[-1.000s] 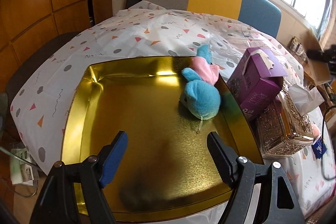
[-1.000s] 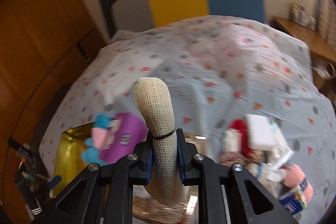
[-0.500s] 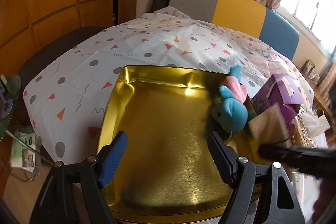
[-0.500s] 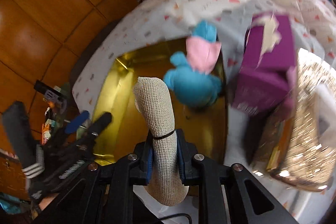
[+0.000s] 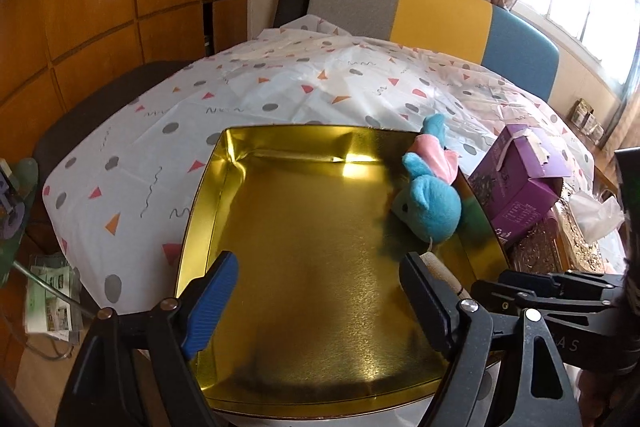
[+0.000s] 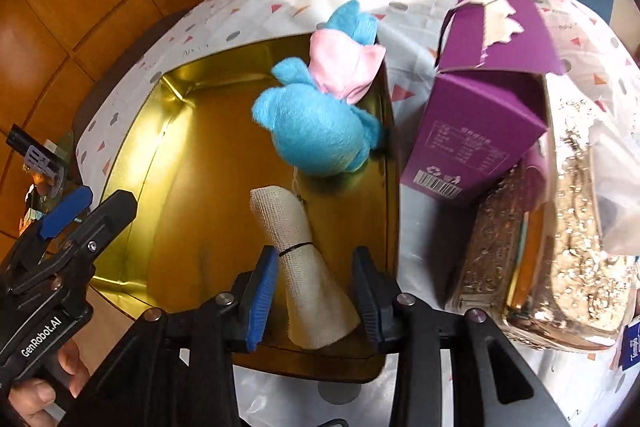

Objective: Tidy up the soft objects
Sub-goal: 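Lower the beige knit tube into the gold tray and open the right tool, then move the left tool to the pile and grasp the white sponge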

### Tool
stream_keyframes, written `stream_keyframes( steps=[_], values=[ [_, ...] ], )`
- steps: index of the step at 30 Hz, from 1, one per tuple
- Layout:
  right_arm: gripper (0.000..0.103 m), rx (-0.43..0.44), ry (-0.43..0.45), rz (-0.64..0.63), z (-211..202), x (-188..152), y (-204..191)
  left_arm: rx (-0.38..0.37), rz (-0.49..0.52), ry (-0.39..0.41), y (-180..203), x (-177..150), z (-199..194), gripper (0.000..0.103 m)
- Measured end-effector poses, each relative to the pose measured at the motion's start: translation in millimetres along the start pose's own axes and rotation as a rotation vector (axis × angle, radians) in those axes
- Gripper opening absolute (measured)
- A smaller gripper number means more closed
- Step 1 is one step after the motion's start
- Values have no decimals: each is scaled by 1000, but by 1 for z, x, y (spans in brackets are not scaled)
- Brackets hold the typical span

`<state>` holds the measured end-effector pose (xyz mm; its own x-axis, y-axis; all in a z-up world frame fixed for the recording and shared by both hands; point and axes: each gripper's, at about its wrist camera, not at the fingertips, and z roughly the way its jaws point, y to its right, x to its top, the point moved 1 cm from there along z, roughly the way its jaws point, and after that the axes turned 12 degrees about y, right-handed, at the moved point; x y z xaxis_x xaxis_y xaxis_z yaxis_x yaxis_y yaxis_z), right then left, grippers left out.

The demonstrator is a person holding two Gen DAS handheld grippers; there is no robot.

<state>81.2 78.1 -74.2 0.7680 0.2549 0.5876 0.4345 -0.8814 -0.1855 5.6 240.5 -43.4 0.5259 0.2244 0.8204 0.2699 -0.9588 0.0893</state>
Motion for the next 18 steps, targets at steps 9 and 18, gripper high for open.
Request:
stream_keyframes(
  steps=[9,18],
  values=[
    [38,-47,187,-19,-53,8,25,-20,53,48,17,9,-16,83],
    [38,-116,339,23,-104,13,69,-42,102,54,37,10,-24,83]
  ],
)
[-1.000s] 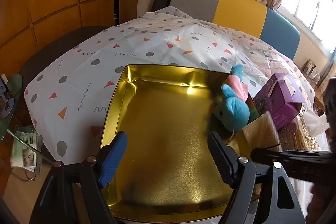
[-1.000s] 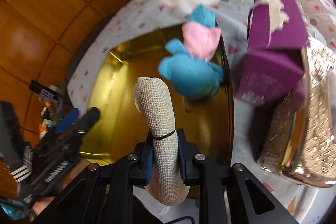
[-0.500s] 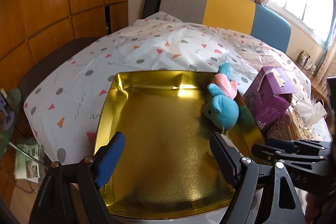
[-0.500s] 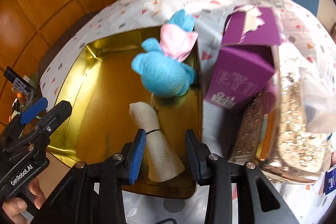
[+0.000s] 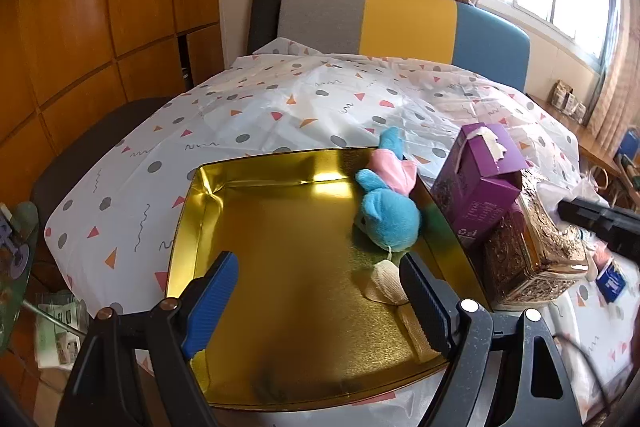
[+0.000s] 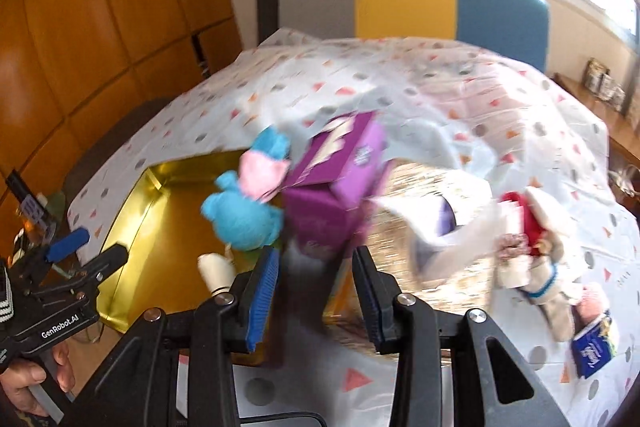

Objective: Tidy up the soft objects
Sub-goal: 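Move the left tool to the pile and grasp the white sponge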

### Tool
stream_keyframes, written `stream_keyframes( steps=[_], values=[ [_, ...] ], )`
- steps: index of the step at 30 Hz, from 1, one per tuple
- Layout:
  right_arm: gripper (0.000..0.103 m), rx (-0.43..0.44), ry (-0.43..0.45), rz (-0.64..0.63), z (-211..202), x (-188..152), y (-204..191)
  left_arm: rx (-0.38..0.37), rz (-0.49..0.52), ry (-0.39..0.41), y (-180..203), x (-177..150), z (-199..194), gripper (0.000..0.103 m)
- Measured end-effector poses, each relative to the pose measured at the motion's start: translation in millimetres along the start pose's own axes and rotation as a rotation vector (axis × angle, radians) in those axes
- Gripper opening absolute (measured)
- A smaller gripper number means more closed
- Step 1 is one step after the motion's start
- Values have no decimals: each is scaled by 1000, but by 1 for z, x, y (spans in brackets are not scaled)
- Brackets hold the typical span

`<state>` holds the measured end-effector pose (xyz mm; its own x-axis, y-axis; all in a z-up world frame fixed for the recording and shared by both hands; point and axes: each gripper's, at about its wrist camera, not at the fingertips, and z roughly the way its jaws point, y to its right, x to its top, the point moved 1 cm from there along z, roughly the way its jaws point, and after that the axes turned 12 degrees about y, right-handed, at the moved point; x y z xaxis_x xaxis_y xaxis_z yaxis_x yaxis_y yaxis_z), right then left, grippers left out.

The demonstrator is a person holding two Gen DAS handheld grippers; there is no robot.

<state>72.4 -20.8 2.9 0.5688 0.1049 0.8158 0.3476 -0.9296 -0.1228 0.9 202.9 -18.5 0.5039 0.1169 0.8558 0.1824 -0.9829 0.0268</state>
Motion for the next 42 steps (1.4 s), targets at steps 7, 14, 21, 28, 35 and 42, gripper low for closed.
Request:
stream_keyframes(
  steps=[7,14,21,28,35,42],
  values=[
    [38,-110,75,78,-32,9,62,-23,37,-2,17,-1,-2,83],
    [38,-269,83,175,-45,3,137,-54,81,-13,38,-3,-2,83],
    [38,-470,49,271,-50,-30,225,-115,108,30,56,13,-9,83],
    [38,-587,-1,510,-57,-75,296,-274,220,88,118,49,-20,83],
    [38,-558,7,590,-67,-80,303,-482,272,23,213,83,-6,80],
    [38,-538,25,632,-72,-78,308,-563,314,-138,327,99,41,84]
  ],
)
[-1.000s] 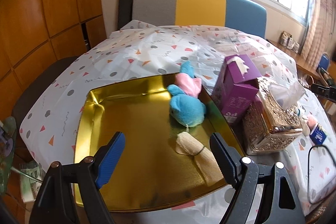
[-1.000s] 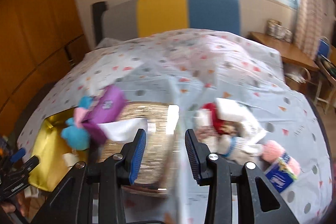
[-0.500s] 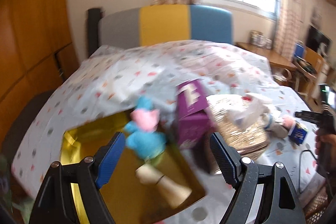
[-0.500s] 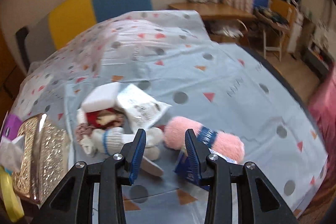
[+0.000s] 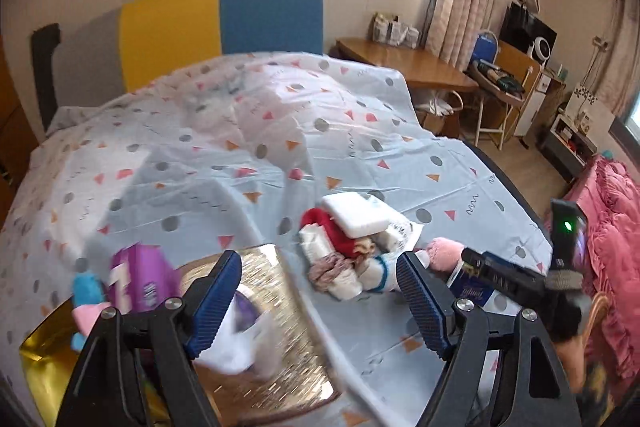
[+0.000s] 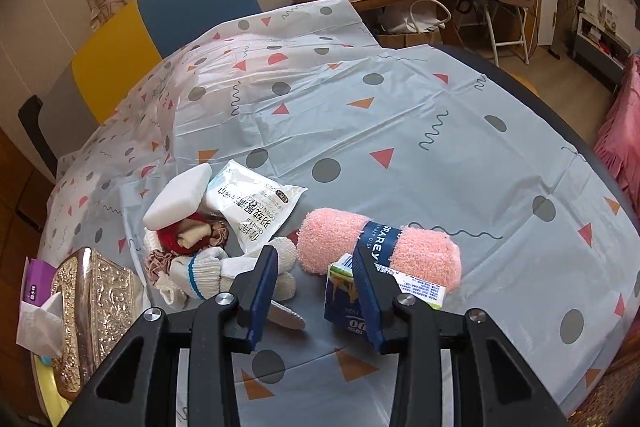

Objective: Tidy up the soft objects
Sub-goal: 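Move the left tool to the pile and grasp the white sponge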

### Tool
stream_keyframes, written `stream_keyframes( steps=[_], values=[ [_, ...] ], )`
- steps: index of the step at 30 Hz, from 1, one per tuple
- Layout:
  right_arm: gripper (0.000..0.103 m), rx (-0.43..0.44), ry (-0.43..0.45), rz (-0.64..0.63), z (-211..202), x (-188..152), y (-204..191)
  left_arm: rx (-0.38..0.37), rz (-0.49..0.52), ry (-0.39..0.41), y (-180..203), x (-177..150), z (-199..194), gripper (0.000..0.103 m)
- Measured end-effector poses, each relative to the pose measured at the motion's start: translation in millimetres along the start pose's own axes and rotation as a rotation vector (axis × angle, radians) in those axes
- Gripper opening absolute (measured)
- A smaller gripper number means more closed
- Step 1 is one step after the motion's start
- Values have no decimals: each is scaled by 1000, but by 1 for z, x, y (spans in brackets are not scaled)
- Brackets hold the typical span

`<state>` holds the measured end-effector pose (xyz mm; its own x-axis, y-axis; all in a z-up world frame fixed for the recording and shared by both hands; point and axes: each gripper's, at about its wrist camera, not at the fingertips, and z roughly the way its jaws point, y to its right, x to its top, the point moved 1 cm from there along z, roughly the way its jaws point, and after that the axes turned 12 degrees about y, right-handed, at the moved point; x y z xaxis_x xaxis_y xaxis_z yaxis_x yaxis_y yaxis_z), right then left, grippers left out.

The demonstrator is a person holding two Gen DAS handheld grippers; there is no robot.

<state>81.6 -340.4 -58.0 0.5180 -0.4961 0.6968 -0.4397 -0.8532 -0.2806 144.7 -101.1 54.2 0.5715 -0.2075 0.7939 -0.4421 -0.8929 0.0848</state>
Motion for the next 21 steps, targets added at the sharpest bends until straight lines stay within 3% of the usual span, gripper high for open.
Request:
stream_keyframes(
  steps=[5,11,21],
  values=[
    [38,21,-5,32,-1,3,4,-16,-53,-145,22,18,76,88],
    [39,47,-29,69,2,3,9,36,-72,-291,33,18,154,94],
    [40,65,-67,94,8,2,12,60,-16,-412,54,6,221,94]
  ],
)
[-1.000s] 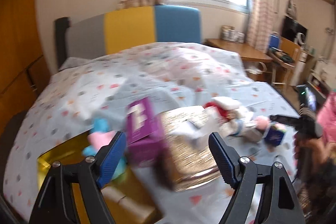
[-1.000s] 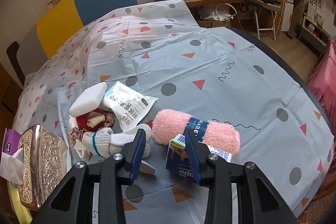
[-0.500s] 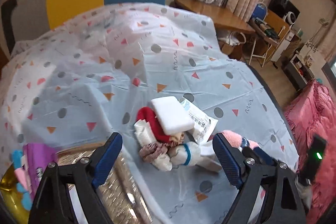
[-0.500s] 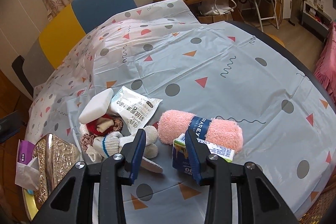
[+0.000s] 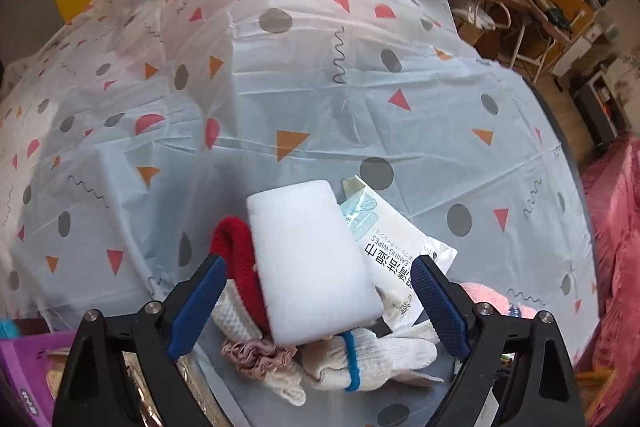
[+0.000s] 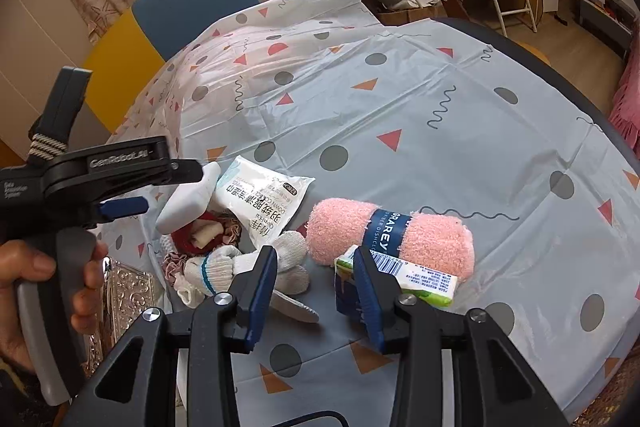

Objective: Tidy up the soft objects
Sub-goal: 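Move the left tool to the pile and grasp the white sponge, then release the sponge into the tray with the left tool while the right tool grasps the scrunchie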

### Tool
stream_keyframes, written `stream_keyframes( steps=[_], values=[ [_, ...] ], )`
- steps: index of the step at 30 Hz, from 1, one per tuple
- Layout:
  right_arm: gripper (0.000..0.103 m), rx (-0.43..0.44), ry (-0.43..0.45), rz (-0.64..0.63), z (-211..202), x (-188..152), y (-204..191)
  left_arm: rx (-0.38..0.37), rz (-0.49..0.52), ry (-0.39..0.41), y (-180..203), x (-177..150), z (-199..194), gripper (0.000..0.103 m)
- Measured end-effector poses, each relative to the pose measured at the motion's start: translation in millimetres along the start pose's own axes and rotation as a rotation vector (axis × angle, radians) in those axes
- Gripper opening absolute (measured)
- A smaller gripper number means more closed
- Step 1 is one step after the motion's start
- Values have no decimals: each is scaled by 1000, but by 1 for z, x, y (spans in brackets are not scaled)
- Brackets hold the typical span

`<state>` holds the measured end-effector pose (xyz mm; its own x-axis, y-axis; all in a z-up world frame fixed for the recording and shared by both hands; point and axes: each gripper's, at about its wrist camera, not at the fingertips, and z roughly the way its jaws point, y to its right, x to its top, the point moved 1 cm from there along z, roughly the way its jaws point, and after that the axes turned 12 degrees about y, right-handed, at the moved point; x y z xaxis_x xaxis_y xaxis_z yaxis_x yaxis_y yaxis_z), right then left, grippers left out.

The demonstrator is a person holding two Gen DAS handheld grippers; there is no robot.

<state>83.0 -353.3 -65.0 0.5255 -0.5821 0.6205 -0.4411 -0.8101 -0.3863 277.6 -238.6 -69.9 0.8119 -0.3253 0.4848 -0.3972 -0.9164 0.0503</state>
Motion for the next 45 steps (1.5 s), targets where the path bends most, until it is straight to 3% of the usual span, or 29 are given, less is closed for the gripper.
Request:
stream_keyframes(
  steps=[2,3,4,5,11,16,21,26,31,36,40,45],
  values=[
    [40,5,-11,3,2,-1,0,13,44,-16,7,0,9,93],
    [40,6,-14,3,2,-1,0,22,60,-19,8,0,12,86],
    [40,7,-14,2,2,-2,0,22,69,-19,8,-1,13,77],
    [40,5,-13,2,2,-2,0,14,76,-30,6,-2,15,59],
    [40,-3,-15,6,3,-1,2,-38,12,-11,-17,-2,0,57],
    [40,-22,-22,-4,6,-4,3,-47,-68,75,-49,16,-39,57],
    [40,-32,-26,-33,7,-7,-1,33,-167,181,-107,36,-85,57],
    [40,-26,-46,-44,12,-10,-2,133,-281,257,-181,30,-128,57],
    [40,-8,-75,-65,15,-15,-8,225,-366,312,-252,-5,-169,57],
    [40,13,-96,-95,18,-21,-16,241,-451,351,-308,-61,-203,58],
    [39,104,-109,-103,17,-24,-27,228,-483,375,-324,-115,-219,58],
    [35,217,-86,-200,12,-25,-60,200,-524,420,-334,-188,-240,58]
  ],
)
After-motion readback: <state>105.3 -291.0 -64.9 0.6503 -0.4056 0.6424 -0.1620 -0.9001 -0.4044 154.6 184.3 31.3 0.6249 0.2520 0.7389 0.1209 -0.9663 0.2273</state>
